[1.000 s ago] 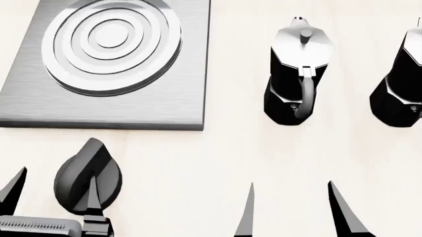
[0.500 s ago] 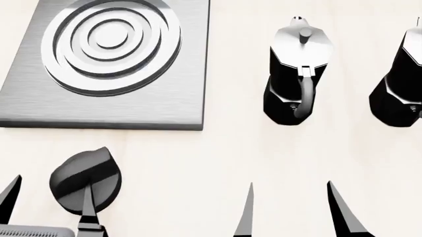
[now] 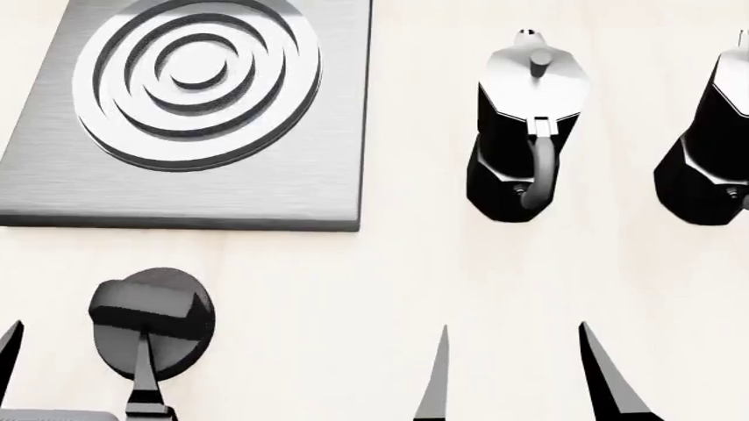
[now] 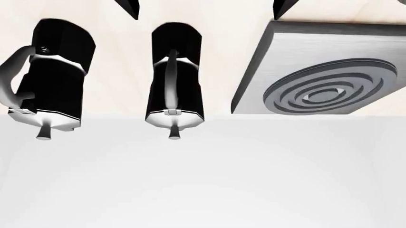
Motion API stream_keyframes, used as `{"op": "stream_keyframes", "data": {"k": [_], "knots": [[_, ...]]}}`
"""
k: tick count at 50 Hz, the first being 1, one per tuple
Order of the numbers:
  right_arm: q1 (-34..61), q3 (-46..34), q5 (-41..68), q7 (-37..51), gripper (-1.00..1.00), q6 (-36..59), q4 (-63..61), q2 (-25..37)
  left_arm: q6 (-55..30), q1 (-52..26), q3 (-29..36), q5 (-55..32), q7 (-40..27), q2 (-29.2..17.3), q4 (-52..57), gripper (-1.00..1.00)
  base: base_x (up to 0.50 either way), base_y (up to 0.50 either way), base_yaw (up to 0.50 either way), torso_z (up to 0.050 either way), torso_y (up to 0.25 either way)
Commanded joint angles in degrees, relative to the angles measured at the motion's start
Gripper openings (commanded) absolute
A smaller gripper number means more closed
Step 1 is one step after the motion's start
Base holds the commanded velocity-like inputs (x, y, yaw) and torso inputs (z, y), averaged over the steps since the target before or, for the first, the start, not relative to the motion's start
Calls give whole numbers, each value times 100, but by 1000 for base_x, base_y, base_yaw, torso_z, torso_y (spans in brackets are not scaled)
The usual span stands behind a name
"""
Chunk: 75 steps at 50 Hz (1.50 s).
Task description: Turn off the stove.
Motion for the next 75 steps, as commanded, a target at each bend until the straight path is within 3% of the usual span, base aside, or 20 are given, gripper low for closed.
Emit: {"op": "stream_keyframes", "data": {"k": [1, 45, 75], "knots": [[6, -26, -6, 9, 100, -20, 26, 10, -65, 48, -221, -63, -216, -81, -188, 100, 0, 0, 0, 0, 0], [9, -66, 29, 83, 100, -33, -15, 69, 65, -482, -467, -376, -183, -37, -1342, 100, 0, 0, 0, -1, -3], [59, -134, 28, 89, 100, -111, 134, 67, -619, 237, -549, -515, -379, -589, 1043, 100, 0, 0, 0, -1, -1]]}}
